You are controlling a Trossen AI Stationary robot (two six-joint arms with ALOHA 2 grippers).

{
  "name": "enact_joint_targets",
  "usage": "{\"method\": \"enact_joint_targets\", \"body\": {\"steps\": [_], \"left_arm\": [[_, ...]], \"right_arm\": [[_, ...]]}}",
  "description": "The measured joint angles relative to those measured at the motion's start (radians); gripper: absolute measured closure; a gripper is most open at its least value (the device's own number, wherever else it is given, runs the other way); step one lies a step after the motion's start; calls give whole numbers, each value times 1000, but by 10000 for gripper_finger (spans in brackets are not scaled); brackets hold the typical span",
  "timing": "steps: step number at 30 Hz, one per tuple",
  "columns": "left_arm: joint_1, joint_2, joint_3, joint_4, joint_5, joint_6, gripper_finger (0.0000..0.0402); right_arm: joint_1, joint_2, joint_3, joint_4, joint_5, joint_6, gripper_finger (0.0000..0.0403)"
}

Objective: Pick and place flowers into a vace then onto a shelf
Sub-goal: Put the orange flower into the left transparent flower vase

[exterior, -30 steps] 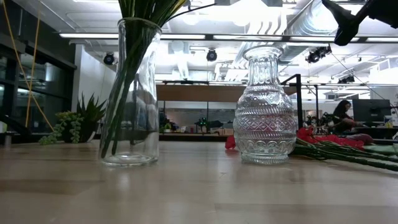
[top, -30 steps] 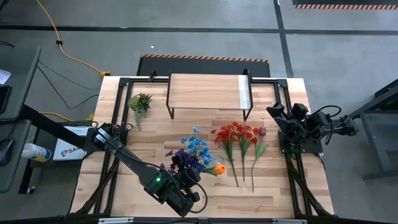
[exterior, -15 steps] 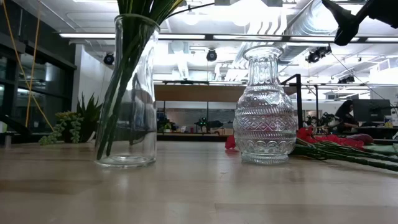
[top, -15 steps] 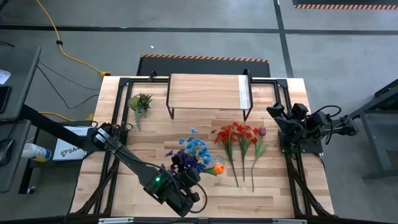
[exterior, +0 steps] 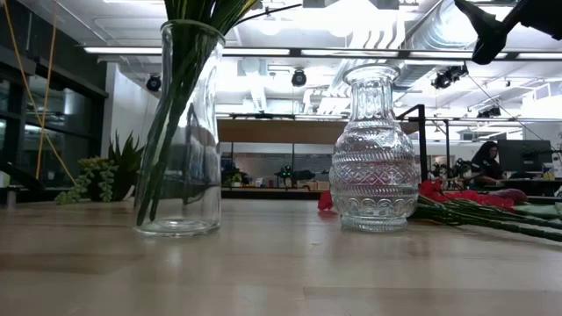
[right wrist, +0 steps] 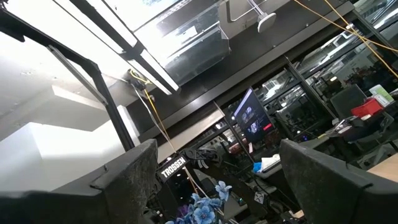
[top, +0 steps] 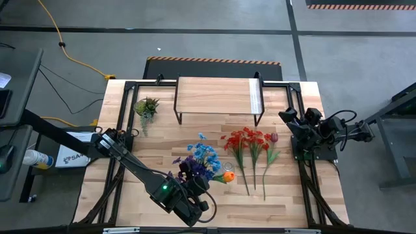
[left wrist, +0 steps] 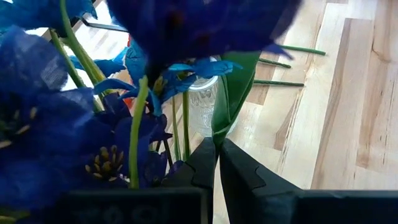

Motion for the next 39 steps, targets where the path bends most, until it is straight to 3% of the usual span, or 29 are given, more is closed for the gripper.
{"method": "enact_joint_targets", "body": {"steps": [16,25,39], "left_arm": [[0,-1,11,4,57,1,266],[0,-4,75,0,68,87,267],[0,-4,77,-23,97,75,268]], "right_arm": [[0,0,0,0,0,0,75],[0,0,0,0,-20,0,75],[0,0,0,0,-26,0,75]]}}
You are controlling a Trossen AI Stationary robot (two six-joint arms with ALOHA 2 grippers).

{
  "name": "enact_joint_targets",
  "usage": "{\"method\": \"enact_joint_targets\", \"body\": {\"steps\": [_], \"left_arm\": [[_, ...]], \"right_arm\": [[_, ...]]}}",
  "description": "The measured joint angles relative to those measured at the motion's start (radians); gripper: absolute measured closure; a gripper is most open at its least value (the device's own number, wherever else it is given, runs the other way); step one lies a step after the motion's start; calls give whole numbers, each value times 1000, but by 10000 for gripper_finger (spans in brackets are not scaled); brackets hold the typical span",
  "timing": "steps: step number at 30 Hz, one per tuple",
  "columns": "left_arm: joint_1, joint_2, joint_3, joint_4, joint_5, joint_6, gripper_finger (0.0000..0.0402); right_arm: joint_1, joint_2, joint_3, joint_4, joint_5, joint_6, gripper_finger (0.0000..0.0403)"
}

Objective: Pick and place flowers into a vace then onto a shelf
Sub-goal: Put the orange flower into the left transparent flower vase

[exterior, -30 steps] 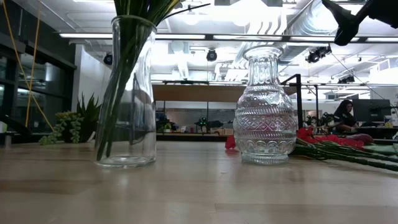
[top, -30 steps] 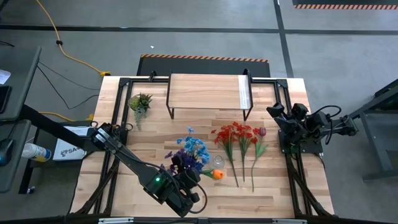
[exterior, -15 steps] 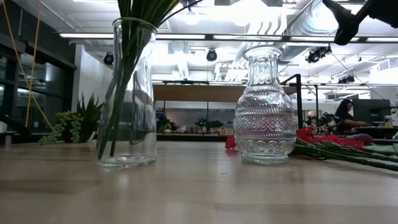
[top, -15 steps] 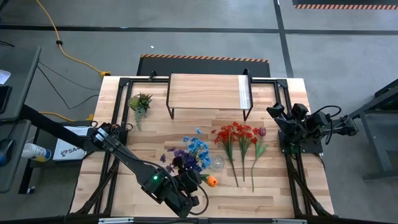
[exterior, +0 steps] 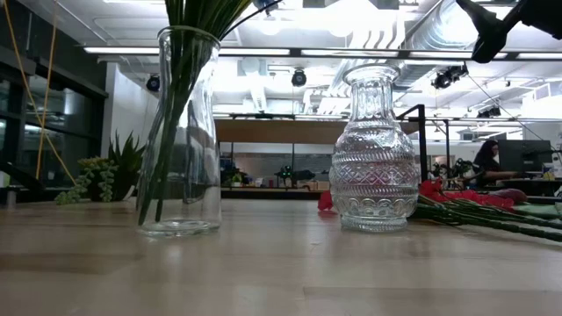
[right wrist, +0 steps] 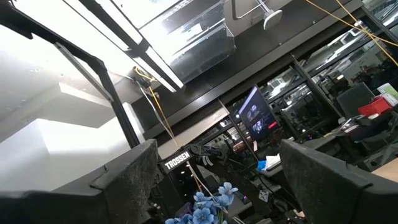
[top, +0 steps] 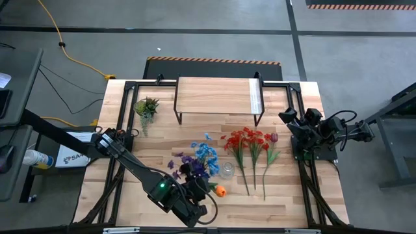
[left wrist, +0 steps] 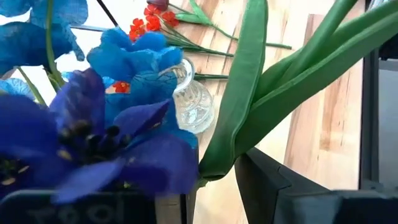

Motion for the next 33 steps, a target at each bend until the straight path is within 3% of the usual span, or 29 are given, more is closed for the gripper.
{"method": "enact_joint_targets", "body": {"steps": [33], "left_arm": [[-4,-12,2,-106,38,-1,268]], "right_arm": [[0,0,0,0,0,0,75]]}}
